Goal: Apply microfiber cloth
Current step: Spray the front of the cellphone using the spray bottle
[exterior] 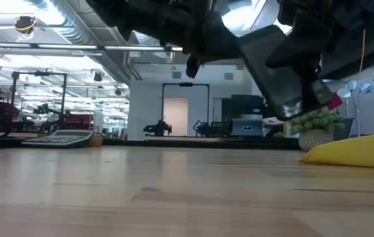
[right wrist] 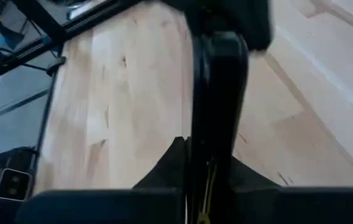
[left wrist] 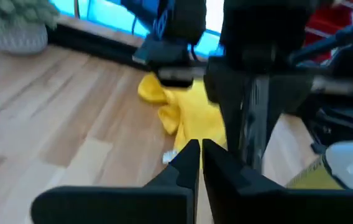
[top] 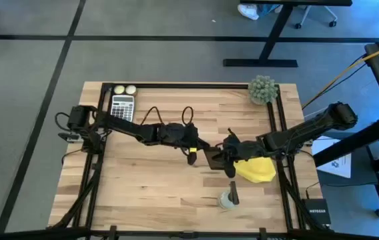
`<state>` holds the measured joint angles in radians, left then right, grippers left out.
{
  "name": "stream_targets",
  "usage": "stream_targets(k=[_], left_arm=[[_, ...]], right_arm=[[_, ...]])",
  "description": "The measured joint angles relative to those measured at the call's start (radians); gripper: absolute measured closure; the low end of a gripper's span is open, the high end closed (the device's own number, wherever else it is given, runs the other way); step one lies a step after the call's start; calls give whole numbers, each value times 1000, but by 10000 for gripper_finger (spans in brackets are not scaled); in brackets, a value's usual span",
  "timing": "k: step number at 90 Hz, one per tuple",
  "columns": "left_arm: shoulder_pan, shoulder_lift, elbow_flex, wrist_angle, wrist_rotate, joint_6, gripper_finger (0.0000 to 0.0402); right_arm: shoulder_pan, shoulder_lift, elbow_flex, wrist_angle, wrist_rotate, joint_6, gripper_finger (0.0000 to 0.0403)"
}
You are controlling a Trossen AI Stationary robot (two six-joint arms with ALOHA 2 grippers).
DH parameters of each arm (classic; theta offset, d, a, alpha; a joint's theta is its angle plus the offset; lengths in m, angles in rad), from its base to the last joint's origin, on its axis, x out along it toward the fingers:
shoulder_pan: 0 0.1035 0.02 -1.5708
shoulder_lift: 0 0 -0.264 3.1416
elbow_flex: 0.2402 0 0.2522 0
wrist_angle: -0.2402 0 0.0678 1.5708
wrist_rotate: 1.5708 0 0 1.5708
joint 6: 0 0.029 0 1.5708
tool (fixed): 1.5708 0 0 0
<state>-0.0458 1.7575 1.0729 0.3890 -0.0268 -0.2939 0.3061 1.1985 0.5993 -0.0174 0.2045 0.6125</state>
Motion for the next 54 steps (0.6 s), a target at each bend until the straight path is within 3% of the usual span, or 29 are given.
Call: stream_targets(k=[16, 30, 41, 54], left_arm=[[-17, -45, -1, -162, 30, 8, 401], [-46, -89, -1, -262, 22, 40, 401], [-75, -90, -3, -323, 17, 41, 401], [-121, -90, -36, -347, 17, 47, 401]], right_arm=[[36, -143, 147, -511, -24, 45, 400], [148, -215, 284, -925, -37, 224, 400], [314, -212, 278, -968, -93, 413, 400], [546, -149, 228, -842, -198, 615, 401]])
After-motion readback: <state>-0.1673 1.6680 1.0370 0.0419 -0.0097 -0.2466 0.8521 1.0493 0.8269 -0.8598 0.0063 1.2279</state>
